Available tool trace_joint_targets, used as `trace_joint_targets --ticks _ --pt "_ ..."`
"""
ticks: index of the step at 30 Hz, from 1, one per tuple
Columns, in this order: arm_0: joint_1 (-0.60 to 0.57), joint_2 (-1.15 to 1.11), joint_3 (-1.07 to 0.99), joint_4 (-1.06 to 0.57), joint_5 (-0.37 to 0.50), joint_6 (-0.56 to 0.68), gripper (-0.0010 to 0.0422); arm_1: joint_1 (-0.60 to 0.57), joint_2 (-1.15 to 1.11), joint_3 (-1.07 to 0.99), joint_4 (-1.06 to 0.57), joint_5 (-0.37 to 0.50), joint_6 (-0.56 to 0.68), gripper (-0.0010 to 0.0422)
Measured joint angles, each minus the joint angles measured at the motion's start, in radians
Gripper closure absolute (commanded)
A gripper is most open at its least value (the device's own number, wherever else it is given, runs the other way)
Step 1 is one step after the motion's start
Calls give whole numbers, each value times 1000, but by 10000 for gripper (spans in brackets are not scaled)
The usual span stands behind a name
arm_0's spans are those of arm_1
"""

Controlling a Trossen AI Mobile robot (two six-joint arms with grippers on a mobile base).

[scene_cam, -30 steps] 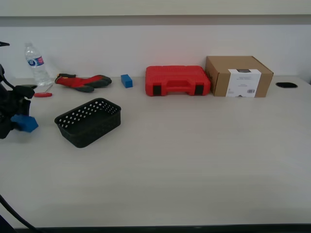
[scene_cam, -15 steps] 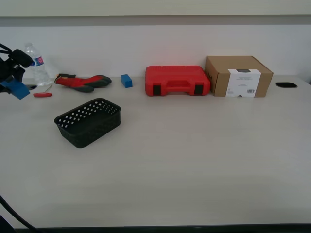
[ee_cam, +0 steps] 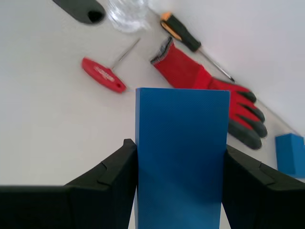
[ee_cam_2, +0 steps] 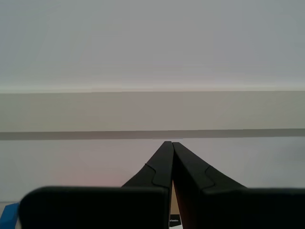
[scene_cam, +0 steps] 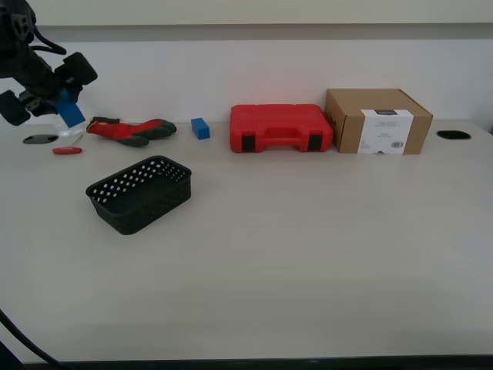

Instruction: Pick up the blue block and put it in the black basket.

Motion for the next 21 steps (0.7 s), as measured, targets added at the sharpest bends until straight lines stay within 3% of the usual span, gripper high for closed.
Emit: trace_joint_targets --ticks 3,5,7,11,14,17,21 --pt "1 0 0 0 0 0 413 -19 86 97 -87 111 -30 389" --pt "1 0 0 -1 0 0 413 -47 163 181 -154 122 -57 351" --pt "0 0 0 -1 0 0 413 -77 230 241 -181 111 -59 294" --pt "1 0 0 -1 0 0 413 -138 324 408 -298 115 -60 111" --pt "1 0 0 0 0 0 413 -170 348 478 -360 52 -59 25" --pt "0 0 0 -1 0 0 413 -180 351 509 -398 13 -59 17" --pt "1 0 0 -1 0 0 413 -183 349 519 -395 15 -82 92"
